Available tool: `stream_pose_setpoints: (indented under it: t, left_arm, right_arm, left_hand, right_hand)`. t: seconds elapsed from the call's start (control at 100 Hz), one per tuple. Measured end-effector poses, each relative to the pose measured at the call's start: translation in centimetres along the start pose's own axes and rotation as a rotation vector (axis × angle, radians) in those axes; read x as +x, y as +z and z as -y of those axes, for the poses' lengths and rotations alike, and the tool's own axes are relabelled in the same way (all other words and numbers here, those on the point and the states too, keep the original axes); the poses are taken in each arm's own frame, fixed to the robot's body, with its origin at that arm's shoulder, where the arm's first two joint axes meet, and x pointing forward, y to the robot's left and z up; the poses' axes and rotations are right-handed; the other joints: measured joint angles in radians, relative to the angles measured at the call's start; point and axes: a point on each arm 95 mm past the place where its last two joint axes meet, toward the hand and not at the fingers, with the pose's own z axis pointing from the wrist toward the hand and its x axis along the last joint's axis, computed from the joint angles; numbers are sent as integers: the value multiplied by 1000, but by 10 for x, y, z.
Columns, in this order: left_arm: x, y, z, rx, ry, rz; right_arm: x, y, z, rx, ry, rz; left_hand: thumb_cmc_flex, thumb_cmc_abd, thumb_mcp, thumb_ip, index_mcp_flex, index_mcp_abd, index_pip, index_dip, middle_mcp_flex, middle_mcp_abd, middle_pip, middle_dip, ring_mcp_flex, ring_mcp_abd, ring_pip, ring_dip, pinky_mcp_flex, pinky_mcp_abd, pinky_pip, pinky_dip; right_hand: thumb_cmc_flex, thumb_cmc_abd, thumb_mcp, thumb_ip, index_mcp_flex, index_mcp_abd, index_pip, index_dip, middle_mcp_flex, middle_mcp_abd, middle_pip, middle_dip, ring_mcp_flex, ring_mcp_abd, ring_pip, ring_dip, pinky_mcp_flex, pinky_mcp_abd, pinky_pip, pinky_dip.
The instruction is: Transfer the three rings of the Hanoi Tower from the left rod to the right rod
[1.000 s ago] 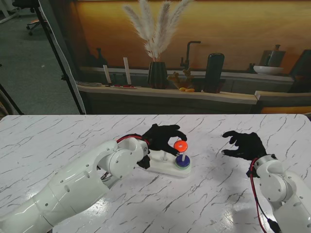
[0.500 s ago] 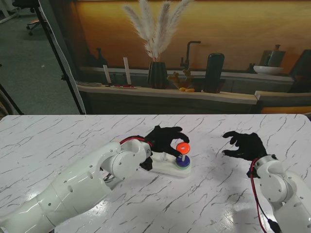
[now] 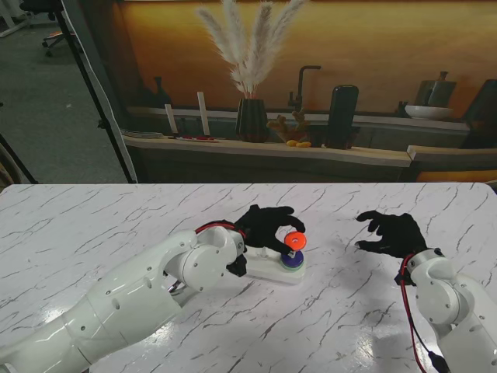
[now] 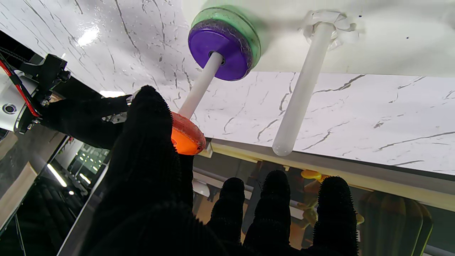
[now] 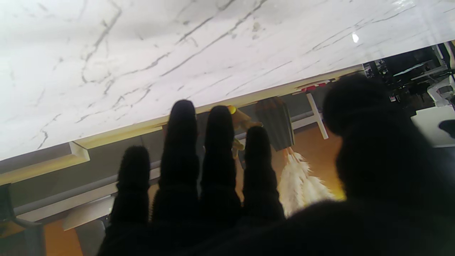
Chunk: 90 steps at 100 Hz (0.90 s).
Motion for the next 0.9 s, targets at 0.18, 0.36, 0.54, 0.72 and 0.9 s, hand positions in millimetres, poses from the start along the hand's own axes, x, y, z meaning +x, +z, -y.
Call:
stream_pose_setpoints:
  t: [0.18,0.36,0.54,0.72,0.9]
  left_arm:
    - [-2,1,-2,-5,2,4]
    - [-4,3,-3,-8,2,11]
    - [-5,4,-5,-9,4,13]
    - [-4,6,-6,-12,8,12]
    - [-5,9,-10,-17,11,15]
  right_arm:
    - [-1,0,1,1,0,2]
    - [-1,0,2,4,0,2]
    - [-2,0,2,6,0,4]
    - [-3,-1,2,3,-2,6]
    - [-4,-1,1,0,-2,9]
  left_hand:
    - [0,0,0,0,0,0,0,0,0,0,0,0,0,0,1,8,2,0,0,0]
    - [0,0,0,0,0,0,0,0,0,0,0,0,0,0,1,9,5,0,18,5]
    - [0,0,0,0,0,0,0,0,0,0,0,0,0,0,2,10,11,1,32,7]
    - [0,0,0,0,0,0,0,0,0,0,0,2,0,0,8,10,12,1,36,9]
    - [8,0,0,0,0,0,0,0,1,0,0,2,17,0,9,13,13,1,56,20]
  right_hand:
    - [0,0,0,0,0,0,0,0,0,0,0,0,0,0,0,0,0,0,0,0]
    - [0,0,0,0,0,0,0,0,0,0,0,0,0,0,0,0,0,0,0,0]
    - [0,0,0,0,0,0,0,0,0,0,0,0,0,0,0,0,0,0,0,0]
    - [0,0,0,0,0,0,0,0,0,0,0,0,0,0,0,0,0,0,0,0]
    - [0,0,0,0,0,0,0,0,0,0,0,0,0,0,0,0,0,0,0,0]
